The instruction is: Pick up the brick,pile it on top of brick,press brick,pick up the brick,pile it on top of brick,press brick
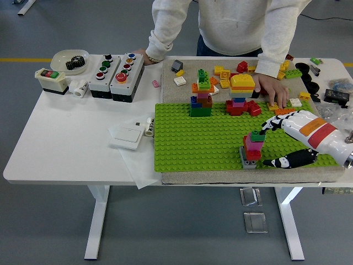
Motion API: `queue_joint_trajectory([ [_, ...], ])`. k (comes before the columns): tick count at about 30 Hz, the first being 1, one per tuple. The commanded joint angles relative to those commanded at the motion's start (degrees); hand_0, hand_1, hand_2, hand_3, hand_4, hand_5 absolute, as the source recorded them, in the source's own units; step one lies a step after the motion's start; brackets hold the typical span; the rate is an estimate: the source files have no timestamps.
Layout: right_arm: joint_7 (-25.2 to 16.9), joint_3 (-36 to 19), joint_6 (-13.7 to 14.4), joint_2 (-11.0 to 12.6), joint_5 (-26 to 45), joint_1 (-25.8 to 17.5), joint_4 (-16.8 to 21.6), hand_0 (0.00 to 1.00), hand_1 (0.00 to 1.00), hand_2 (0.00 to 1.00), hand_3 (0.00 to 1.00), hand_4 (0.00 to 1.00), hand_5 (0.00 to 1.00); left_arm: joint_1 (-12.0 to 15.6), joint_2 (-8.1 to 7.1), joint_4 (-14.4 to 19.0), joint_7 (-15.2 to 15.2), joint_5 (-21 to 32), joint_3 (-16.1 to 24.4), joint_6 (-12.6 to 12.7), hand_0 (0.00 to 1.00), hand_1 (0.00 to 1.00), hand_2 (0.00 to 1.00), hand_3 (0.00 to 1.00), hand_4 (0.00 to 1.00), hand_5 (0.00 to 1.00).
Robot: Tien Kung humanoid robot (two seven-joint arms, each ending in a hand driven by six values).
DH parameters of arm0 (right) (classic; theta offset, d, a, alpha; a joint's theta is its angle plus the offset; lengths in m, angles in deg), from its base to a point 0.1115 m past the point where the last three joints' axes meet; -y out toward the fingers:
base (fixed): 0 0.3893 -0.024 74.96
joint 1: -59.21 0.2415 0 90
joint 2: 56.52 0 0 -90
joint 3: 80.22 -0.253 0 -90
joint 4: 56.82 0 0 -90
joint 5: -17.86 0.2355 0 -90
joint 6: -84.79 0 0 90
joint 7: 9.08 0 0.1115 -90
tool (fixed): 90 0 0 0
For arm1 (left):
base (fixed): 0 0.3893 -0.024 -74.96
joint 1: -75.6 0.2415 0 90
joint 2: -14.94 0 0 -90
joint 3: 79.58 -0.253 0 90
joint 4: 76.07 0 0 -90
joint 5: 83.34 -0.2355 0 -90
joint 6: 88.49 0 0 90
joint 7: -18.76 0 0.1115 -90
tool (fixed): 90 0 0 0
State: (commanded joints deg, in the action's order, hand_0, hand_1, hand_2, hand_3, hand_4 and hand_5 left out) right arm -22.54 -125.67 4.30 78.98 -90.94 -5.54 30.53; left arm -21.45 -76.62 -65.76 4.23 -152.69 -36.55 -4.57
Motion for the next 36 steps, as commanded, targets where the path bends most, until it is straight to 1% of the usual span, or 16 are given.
queue_joint_trajectory([
  [36, 0.0, -0.1, 0.0, 0.0, -0.2, -0.8, 0.3, 0.585, 0.602, 0.735, 0.657, 0.939, 0.519, 0.1, 0.0, 0.0, 0.0, 0.3, -0.4, -0.1, 0.829, 0.722, 0.603, 0.533, 0.527, 0.509],
])
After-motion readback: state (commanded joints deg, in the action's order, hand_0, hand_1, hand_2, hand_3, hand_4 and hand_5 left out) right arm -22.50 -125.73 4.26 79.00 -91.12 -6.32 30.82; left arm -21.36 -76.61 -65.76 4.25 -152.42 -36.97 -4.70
